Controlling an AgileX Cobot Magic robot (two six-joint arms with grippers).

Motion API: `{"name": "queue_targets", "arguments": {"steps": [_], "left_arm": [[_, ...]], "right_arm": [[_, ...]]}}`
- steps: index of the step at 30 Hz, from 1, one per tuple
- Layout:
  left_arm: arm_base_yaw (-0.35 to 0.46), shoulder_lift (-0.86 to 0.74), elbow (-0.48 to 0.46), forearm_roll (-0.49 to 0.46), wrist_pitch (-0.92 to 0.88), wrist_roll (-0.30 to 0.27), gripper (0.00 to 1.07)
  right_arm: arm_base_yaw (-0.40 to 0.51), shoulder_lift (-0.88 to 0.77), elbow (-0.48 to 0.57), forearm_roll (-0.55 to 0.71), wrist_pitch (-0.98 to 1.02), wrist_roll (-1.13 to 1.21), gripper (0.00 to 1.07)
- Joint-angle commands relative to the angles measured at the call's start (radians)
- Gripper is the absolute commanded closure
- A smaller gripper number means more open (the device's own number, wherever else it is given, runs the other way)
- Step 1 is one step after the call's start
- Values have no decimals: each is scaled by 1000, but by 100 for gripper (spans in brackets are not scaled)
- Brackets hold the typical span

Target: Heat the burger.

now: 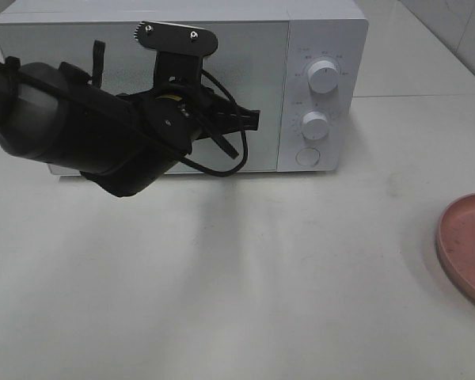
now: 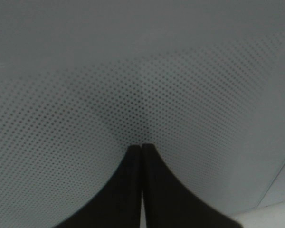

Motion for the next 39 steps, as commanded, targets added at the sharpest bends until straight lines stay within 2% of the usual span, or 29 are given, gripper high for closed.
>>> {"name": "queue_targets", "arguments": {"steps": [1,3,6,13,14,16,17,19,20,21,23,24,26,27,29,30,31,32,33,34,35,36,37,38,39], "left_arm": [[32,-6,-25,-17,-87,21,107],[-8,-39,1,-62,-87,34,107],[-55,-70,49,-67,-88,39,107],[-83,-148,136,-58,38,41,107],[-76,-175,158,-43,117,49,107],[-64,-190,166,-28,166,58,107],[-46,-215,172,-6,273,70,107],[-34,-227,174,1,325,77,107],[-7,-248,174,12,452,78,107],[-7,-248,174,12,452,78,107],[48,-275,174,39,664,80,107],[48,-275,174,39,664,80,107],[106,-296,174,94,871,75,106],[106,-296,174,94,871,75,106],[160,-311,174,196,1066,4,105],[160,-311,174,196,1066,4,105],[189,-319,174,303,1172,-90,99],[189,-319,174,303,1172,-90,99],[210,-333,174,452,1244,-224,92],[222,-343,174,529,1281,-311,87],[222,-343,174,529,1281,-311,87],[244,-367,174,663,1352,-478,74],[258,-380,174,721,1403,-547,63],[258,-380,174,721,1403,-547,63],[297,-393,167,784,1526,-616,36]], "right_arm": [[-6,-27,3,2,-3,-13,32],[-5,-27,3,2,-3,-13,32],[-5,-27,3,2,-3,-13,32],[-5,-27,3,2,-3,-13,32],[-5,-27,3,2,-3,-13,32],[-5,-27,3,2,-3,-13,32],[-5,-27,3,2,-3,-13,32],[-5,-27,3,2,-3,-13,32],[-5,-27,3,2,-3,-13,32],[-5,-27,3,2,-3,-13,32],[-5,-27,3,2,-3,-13,32],[-5,-27,3,2,-3,-13,32],[-5,-27,3,2,-3,-13,32],[-5,-27,3,2,-3,-13,32],[-5,-27,3,2,-3,-13,32],[-5,-27,3,2,-3,-13,32],[-5,-27,3,2,-3,-13,32],[-5,-27,3,2,-3,-13,32],[-5,-27,3,2,-3,-13,32],[-5,-27,3,2,-3,-13,32],[-5,-27,3,2,-3,-13,32],[-5,-27,3,2,-3,-13,32],[-5,-27,3,2,-3,-13,32],[-5,-27,3,2,-3,-13,32],[-5,-27,3,2,-3,-13,32]]}}
